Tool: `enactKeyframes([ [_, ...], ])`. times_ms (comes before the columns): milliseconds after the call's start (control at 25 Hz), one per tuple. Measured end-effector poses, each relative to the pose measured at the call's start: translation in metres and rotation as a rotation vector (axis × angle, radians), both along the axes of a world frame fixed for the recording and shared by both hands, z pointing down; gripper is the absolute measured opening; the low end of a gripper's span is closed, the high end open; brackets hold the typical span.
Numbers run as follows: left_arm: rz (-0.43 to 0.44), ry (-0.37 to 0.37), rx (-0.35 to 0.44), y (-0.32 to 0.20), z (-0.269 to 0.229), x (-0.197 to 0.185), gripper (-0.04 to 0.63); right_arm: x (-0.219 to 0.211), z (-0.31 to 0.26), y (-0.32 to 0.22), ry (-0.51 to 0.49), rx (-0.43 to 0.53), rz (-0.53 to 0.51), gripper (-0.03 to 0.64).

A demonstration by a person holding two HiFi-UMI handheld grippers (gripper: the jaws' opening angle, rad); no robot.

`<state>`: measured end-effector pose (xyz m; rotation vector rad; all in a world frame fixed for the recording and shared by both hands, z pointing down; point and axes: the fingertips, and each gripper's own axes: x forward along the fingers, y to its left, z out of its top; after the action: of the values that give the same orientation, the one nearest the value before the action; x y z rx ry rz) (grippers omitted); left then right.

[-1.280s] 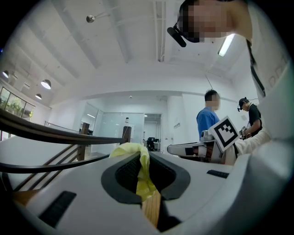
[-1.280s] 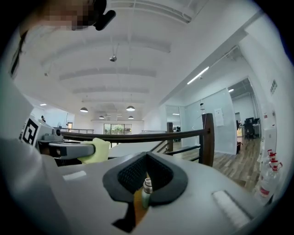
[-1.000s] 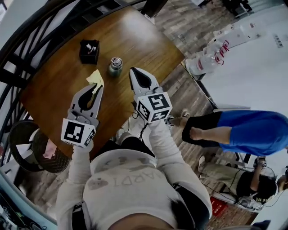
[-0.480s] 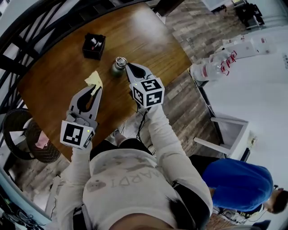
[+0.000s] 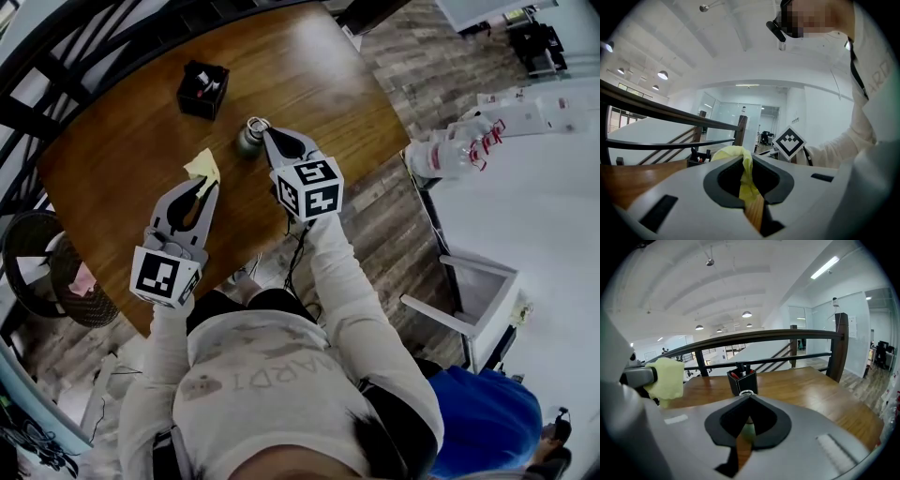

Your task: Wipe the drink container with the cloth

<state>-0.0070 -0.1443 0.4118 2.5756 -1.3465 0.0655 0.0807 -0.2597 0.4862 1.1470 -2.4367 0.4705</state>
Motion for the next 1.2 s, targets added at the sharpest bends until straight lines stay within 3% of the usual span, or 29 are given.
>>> enactKeyframes([
  [360,0.026,-0.032,-0.058,-0.019,0.032,0.008,0.029,-0.005,0.006,0.000,0.008,-0.023,-0.015,0.011],
  [600,0.077,-0.031,-0.144,-0.043,0.075,0.020,0.029,-0.006,0.007,-0.002,0.006,-0.025,-0.022,0.011],
  [960,0.150,-0.110,-0.225,-0.078,0.131,0.037,0.029,-0.005,0.010,-0.005,0.006,-0.024,-0.027,0.011],
  [1200,0.203,-0.090,-0.217,-0.086,0.142,0.050,0.029,-0.003,0.010,-0.006,-0.005,-0.023,-0.026,0.011],
])
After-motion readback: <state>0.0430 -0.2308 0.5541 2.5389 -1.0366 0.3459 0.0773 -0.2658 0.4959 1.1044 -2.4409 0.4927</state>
